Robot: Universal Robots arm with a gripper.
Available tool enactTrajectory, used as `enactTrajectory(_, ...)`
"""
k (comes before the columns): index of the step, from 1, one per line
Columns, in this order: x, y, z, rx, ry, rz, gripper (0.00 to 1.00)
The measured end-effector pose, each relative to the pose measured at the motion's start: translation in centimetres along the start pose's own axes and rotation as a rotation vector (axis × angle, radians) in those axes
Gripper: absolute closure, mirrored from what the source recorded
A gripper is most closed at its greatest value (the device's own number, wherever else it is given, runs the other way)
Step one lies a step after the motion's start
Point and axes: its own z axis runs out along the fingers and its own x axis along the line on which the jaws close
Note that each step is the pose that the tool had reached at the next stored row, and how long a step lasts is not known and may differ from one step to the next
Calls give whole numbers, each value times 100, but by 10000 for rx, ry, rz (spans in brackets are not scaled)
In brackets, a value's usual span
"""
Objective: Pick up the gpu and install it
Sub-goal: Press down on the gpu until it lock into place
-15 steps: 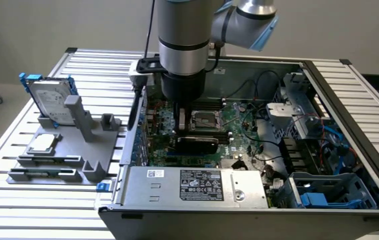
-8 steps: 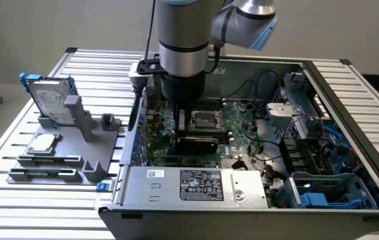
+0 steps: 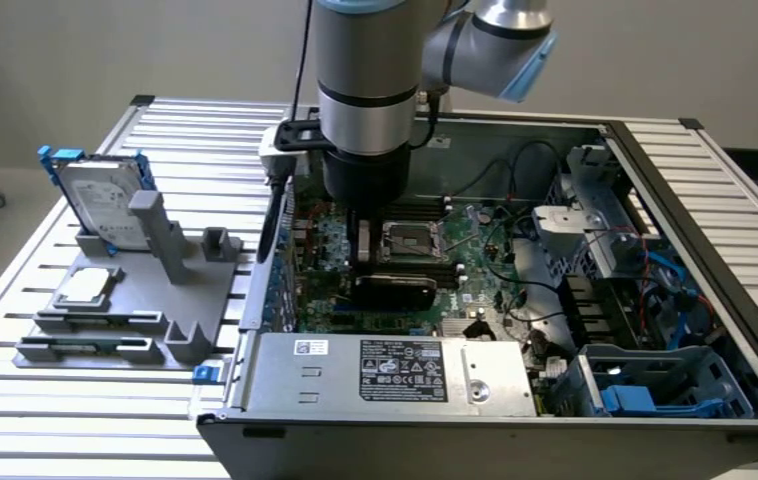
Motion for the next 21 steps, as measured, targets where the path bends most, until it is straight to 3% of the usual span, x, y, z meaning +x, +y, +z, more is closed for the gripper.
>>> enactTrajectory(2,-3,0,-27,0,-30,3,89)
enactTrajectory(8,-3,0,-202,-31,-24,0,89)
enactTrajectory(16,-1,134,-219,-53,-53,1,89)
enactTrajectory(18,-1,165,-219,-185,-55,3,89)
enactTrajectory(19,-1,175,-219,-298,-54,4,89)
enactTrajectory(21,0,190,-219,-586,-51,9,89)
